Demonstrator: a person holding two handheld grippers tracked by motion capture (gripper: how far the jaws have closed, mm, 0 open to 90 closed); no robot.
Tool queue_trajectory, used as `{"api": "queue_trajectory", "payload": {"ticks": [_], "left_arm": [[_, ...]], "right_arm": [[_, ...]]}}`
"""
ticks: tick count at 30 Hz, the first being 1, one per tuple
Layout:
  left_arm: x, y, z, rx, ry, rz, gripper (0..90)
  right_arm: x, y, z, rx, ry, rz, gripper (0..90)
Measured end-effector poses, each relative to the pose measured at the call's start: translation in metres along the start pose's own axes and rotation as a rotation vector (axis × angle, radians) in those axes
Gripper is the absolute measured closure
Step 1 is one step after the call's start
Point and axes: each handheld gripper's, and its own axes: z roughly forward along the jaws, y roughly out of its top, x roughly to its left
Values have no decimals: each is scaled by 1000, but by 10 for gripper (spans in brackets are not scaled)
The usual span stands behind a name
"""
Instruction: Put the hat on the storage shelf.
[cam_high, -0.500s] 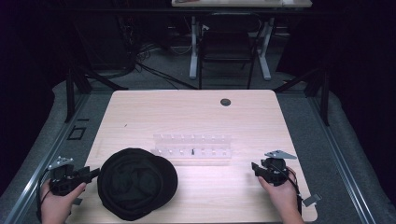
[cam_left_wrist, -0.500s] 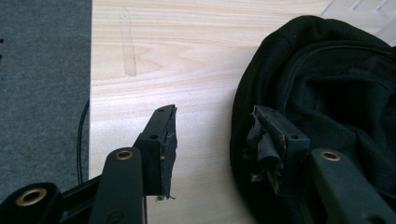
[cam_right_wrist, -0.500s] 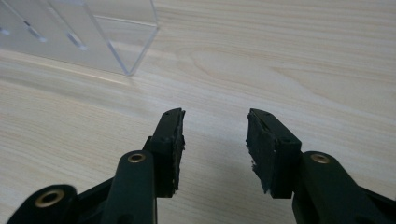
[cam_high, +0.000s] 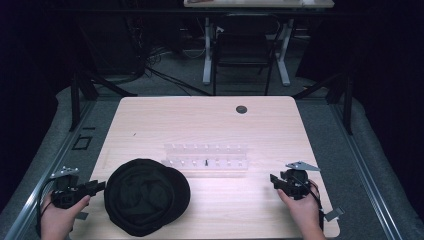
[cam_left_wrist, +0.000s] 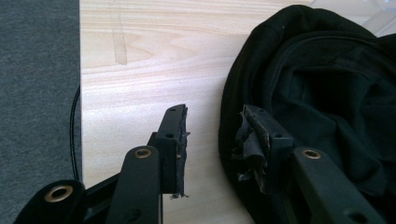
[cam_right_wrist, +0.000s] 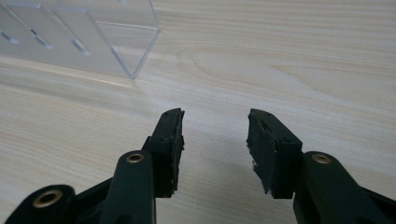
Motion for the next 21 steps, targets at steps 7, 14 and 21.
{"api": "queue_trajectory", "payload": {"ticks": [7, 14, 21], "left_arm": [[-2, 7, -5, 23, -19, -27, 631], [-9, 18, -8, 111, -29, -21, 645], [-11, 26, -7, 173, -25, -21, 644]], "right_arm": [[2, 0, 0, 6, 9, -2, 549], [1, 0, 2, 9, 31, 22, 546], [1, -1, 2, 13, 46, 40, 542]]}}
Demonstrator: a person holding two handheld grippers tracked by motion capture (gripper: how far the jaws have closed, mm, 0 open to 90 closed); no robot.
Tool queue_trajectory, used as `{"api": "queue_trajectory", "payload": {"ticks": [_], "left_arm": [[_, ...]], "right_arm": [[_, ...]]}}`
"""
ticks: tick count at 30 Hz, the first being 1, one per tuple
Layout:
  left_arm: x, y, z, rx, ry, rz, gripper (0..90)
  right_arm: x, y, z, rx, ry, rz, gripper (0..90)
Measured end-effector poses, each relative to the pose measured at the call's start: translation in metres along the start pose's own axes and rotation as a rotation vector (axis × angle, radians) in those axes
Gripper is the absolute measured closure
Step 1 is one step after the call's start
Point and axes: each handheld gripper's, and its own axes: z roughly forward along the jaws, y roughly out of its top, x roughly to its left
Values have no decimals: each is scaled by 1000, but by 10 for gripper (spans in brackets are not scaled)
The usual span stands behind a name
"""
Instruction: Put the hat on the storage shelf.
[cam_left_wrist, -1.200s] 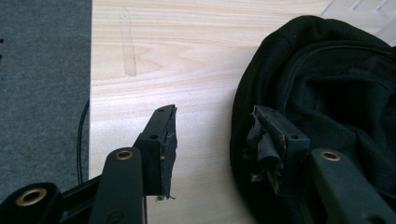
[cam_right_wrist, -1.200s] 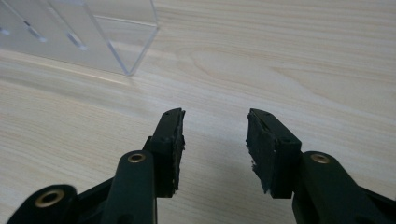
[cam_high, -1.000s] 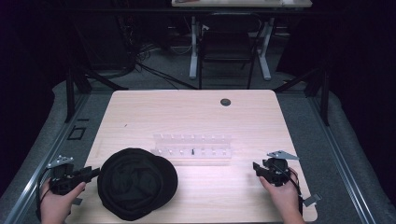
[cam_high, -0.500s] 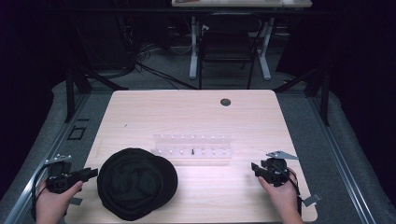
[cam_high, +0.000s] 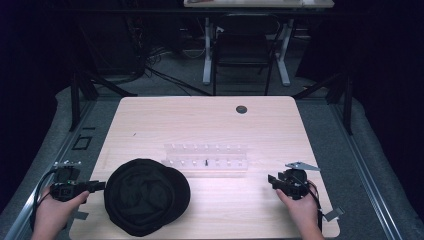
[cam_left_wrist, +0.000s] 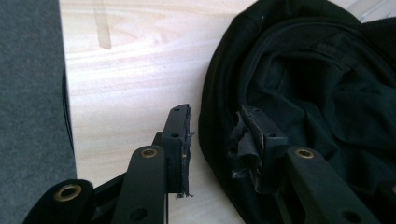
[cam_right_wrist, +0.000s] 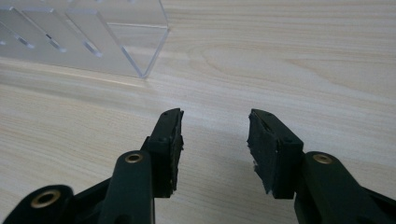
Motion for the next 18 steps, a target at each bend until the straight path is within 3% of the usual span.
{"api": "queue_trajectory", "payload": {"ticks": [8, 18], "left_arm": [[3, 8, 9, 113, -6, -22, 642], [2, 8, 17, 150, -9, -49, 650]], "right_arm": [[-2, 0, 1, 3, 21, 23, 530], [-3, 0, 2, 6, 28, 26, 528]]}}
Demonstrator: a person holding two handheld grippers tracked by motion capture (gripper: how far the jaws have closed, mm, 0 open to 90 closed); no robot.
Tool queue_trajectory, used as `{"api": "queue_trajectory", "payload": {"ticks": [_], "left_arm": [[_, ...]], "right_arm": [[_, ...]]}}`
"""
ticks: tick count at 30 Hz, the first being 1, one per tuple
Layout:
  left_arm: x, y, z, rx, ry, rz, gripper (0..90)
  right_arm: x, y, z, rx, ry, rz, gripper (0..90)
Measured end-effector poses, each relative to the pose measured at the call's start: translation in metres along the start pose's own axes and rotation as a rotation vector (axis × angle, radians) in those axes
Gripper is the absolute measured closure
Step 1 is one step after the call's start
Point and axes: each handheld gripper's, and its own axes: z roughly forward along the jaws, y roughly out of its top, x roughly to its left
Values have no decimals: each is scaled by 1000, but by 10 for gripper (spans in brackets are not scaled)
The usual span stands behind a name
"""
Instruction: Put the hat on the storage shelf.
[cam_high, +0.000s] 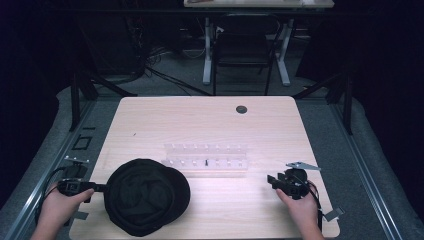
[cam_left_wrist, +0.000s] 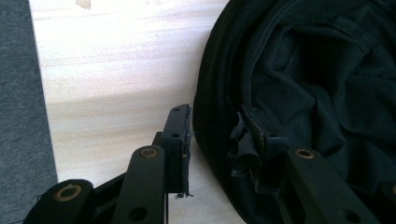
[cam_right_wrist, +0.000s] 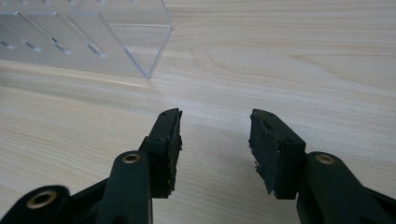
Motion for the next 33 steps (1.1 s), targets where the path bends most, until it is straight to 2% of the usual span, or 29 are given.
{"api": "queue_trajectory", "payload": {"ticks": [4, 8, 12, 19, 24, 28, 29, 30, 33], "left_arm": [[1, 0, 1, 6, -3, -5, 656], [5, -2, 5, 23, -24, -19, 658], [11, -3, 10, 44, -51, -54, 656], [11, -3, 12, 64, -50, -71, 667], [10, -2, 13, 78, -42, -80, 669], [7, 0, 15, 110, -21, -78, 668], [4, 2, 17, 126, 16, -56, 668], [2, 3, 18, 132, 26, -54, 669], [1, 5, 18, 147, 20, -54, 674]], "right_arm": [[0, 0, -1, -1, 3, 3, 527], [0, 0, -1, -2, 5, 3, 527], [1, 0, 0, -3, 7, 2, 525], [1, 0, 0, -2, 10, -1, 524], [2, 0, 0, -2, 14, 0, 519], [2, 0, 1, 1, 16, 1, 518], [2, 0, 1, 4, 18, 0, 517], [3, 0, 1, 0, 19, 3, 517], [3, 0, 1, 0, 17, 5, 516]]}}
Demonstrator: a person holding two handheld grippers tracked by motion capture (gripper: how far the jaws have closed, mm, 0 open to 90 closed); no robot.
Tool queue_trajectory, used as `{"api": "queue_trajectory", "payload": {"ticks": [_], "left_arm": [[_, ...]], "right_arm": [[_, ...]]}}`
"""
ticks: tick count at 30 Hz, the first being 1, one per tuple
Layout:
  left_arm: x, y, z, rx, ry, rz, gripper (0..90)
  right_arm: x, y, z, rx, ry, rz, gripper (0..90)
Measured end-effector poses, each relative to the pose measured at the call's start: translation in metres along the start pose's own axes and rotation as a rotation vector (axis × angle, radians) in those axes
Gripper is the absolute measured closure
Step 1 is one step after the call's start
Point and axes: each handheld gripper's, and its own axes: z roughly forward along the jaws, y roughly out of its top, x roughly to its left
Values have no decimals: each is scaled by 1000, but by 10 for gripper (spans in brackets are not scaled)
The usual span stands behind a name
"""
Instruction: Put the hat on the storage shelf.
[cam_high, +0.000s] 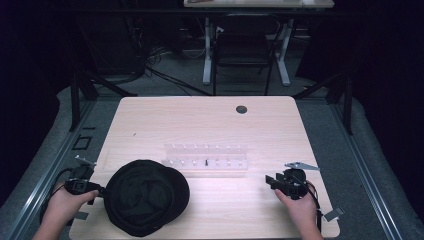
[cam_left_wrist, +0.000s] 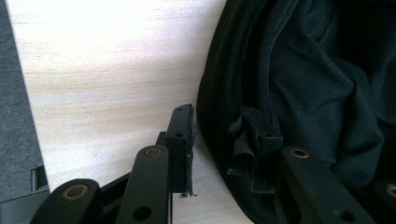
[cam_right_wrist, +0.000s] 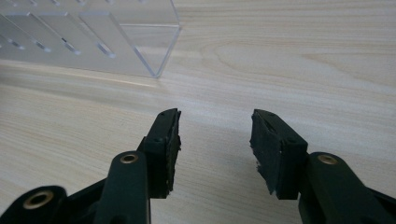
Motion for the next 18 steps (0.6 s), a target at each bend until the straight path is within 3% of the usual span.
{"api": "queue_trajectory", "payload": {"ticks": [3, 8, 9, 18], "left_arm": [[0, 1, 0, 0, -9, -5, 670], [2, -1, 4, 14, -87, -23, 641], [2, -1, 4, 14, -87, -23, 639], [3, -4, 7, -18, -135, -19, 760]], "right_arm": [[0, 0, 0, 1, 4, 2, 516], [-1, 1, -1, -4, 9, 10, 516], [-1, 1, -1, -4, 9, 10, 516], [-2, 0, -1, -5, 13, 24, 514]]}}
